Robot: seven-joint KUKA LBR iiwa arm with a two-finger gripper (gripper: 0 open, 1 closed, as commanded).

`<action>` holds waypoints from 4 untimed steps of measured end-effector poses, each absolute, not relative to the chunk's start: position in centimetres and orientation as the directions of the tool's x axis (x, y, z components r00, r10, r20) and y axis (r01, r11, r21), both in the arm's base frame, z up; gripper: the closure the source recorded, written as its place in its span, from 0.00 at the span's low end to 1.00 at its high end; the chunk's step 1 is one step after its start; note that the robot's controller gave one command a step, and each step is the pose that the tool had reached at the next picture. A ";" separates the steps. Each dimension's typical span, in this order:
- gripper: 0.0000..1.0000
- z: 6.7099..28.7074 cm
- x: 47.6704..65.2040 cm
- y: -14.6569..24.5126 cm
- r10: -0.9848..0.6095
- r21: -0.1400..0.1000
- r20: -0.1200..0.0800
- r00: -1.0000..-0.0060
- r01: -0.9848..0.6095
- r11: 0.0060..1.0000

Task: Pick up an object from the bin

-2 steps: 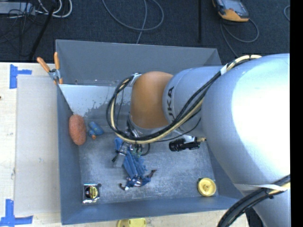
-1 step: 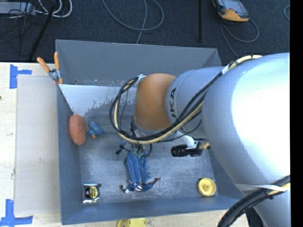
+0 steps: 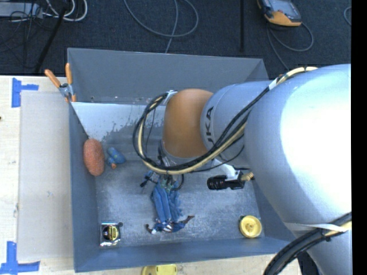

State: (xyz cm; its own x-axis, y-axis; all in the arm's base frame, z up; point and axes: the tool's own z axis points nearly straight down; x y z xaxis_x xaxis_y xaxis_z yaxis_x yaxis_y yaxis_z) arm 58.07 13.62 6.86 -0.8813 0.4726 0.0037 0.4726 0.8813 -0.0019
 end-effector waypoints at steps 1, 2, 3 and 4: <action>1.00 7.3 57.9 13.6 0.473 -0.004 0.006 -0.881 0.473 0.881; 1.00 8.6 58.0 13.6 0.473 -0.002 0.004 -0.881 0.473 0.881; 1.00 9.4 58.0 13.6 0.473 -0.003 0.005 -0.881 0.473 0.881; 1.00 11.5 57.8 13.5 0.472 -0.006 0.009 -0.882 0.472 0.882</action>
Offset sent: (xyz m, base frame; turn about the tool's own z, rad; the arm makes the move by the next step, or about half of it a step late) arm 0.0000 0.0000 0.0261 0.0000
